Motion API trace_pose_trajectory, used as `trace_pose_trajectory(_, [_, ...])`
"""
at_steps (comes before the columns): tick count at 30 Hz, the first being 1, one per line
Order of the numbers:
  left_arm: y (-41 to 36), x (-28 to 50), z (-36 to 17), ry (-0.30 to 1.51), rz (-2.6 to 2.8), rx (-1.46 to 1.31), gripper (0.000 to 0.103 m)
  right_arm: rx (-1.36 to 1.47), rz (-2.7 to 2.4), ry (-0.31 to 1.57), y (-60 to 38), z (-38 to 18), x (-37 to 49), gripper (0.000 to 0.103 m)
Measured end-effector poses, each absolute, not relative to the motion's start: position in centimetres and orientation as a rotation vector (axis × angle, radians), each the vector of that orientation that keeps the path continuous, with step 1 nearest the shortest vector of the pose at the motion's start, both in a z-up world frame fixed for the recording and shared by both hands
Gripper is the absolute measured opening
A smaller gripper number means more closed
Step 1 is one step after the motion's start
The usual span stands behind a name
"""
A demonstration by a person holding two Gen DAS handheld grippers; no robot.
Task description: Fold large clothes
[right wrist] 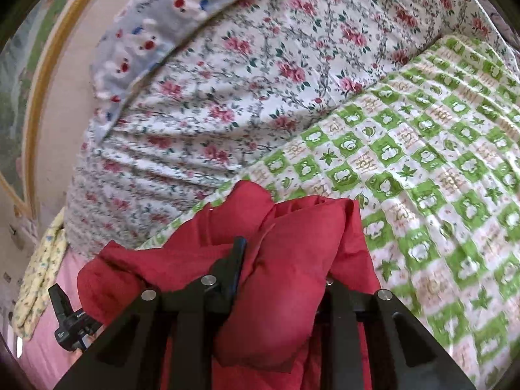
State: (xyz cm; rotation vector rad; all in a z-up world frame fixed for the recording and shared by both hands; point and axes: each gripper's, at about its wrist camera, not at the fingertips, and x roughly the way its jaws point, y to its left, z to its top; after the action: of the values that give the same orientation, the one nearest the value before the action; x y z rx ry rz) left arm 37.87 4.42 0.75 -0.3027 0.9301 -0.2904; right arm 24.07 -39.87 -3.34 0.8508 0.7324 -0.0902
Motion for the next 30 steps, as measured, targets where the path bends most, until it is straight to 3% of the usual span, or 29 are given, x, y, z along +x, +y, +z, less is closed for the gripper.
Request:
trace_pose_trajectory(13, [3.1,43.1,-3.3,0.959,-0.241,-0.317,0.019,0.886,-0.158,0.741,-40.6,-9.7,29.0,0.028])
trace_pose_trajectory(21, [5.1,38.8,0.3,0.875,-0.294,-0.290,0.031,0.871,-0.156,0.758,-40.4,-10.7,30.7,0.028])
trace_pose_trajectory(30, [2.9,32.1,3.9,0.771,-0.423,-0.204,0.032,0.862,-0.193,0.771,-40.5,-11.0,31.8,0.028])
